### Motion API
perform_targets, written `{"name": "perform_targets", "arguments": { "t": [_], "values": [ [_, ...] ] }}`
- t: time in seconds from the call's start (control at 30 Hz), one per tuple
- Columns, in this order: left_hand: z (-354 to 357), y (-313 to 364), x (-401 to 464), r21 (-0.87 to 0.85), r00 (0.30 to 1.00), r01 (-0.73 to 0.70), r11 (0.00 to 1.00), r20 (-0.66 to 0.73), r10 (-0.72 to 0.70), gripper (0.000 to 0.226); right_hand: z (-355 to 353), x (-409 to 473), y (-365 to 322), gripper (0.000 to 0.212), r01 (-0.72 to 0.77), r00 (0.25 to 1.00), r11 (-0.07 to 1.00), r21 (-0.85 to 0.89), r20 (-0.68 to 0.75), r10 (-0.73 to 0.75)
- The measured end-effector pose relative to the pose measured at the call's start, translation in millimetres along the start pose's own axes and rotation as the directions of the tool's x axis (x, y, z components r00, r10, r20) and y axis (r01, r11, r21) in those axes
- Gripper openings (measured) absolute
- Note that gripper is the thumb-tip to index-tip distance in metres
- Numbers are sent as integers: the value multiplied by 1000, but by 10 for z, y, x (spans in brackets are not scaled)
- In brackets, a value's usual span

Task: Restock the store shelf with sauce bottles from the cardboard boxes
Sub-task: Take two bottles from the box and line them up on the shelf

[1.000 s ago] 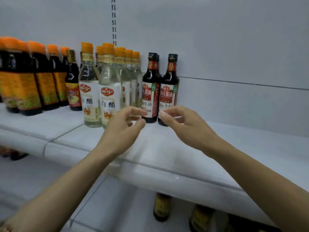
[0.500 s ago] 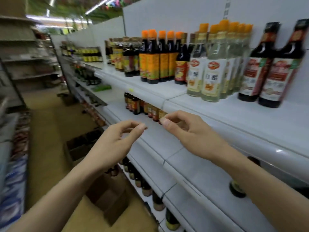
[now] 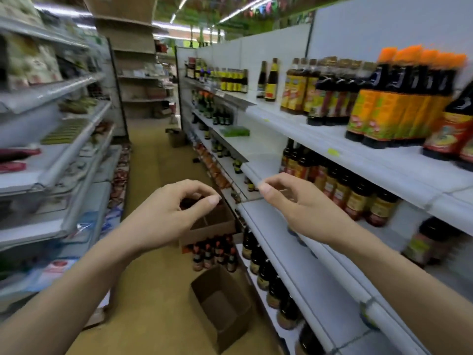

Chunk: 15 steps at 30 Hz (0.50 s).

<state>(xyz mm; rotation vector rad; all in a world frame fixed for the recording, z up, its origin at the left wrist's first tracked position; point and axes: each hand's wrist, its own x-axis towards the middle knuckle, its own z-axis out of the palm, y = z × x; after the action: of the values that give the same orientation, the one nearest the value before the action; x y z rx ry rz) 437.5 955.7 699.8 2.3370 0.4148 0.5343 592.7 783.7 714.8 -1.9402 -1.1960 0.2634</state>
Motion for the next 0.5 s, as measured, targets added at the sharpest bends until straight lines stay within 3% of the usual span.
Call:
{"name": "perform_targets", "arguments": {
  "t": [0.13, 0.5],
  "values": [
    [-368, -600, 292, 60, 999, 46, 997, 2, -46, 19, 460, 685, -72, 27, -1, 999, 1000, 7, 38, 1],
    [-700, -2187, 1594, 38, 988, 149, 988, 33, -150, 12, 1333, 2649, 312, 32, -13, 989, 999, -39, 149, 18]
  ]
}}
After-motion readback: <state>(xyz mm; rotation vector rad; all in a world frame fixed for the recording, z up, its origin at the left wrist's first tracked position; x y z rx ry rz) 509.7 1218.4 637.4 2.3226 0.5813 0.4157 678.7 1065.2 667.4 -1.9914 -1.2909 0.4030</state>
